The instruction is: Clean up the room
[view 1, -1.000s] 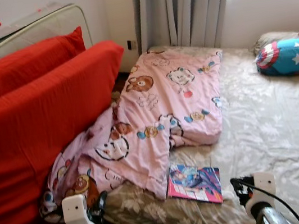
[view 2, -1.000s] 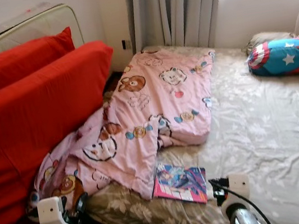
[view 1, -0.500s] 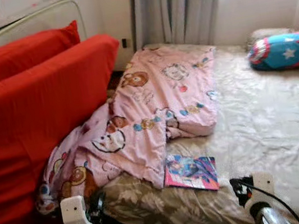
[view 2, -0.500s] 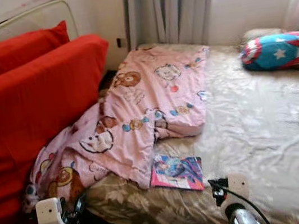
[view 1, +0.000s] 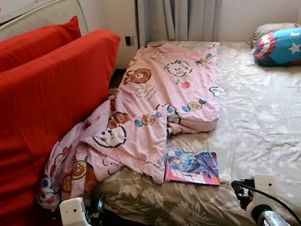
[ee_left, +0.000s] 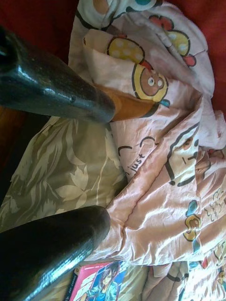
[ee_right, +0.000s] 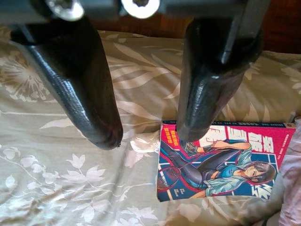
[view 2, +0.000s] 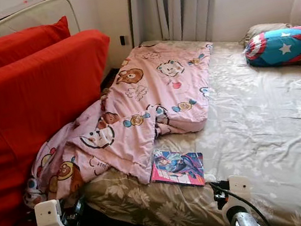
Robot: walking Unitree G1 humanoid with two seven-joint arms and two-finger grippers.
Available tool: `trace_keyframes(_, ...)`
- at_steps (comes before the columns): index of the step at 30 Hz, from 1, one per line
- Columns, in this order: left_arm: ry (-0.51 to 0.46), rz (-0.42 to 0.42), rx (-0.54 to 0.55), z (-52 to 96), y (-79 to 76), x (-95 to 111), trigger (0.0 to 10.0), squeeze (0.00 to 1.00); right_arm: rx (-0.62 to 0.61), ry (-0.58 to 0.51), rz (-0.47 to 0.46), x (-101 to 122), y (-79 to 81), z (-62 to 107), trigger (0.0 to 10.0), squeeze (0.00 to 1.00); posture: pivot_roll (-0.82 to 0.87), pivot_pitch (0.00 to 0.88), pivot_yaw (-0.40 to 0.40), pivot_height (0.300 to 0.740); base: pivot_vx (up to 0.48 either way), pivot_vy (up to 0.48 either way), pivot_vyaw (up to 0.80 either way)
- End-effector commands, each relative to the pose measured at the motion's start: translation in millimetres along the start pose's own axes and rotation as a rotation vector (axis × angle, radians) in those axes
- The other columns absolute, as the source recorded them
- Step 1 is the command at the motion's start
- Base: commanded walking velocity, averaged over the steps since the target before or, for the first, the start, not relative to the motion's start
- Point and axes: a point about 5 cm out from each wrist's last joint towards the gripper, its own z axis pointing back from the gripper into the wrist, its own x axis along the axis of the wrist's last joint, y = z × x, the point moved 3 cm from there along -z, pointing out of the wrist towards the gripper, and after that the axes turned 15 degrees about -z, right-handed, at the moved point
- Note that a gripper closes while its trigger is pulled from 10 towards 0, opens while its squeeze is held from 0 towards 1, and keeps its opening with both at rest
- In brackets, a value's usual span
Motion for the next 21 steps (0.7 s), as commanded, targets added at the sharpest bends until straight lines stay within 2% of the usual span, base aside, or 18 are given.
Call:
trace_keyframes(1,0.007,0.003,0.004,-1.6,2.2,1.0,10.0,0.0,0.0,-0.013,-0.012,3.4,1.2,-1.5,10.0,0.0,0.06,0.0,-0.073,0.646,0.0,0.0,0.0)
trace_keyframes(21,0.016,0.01,0.01,-1.3,2.2,-0.3,10.0,0.0,0.012,-0.002,-0.012,0.2,6.2,-2.0,10.0,0.0,0.07,0.0,-0.07,0.646,0.0,0.0,0.0)
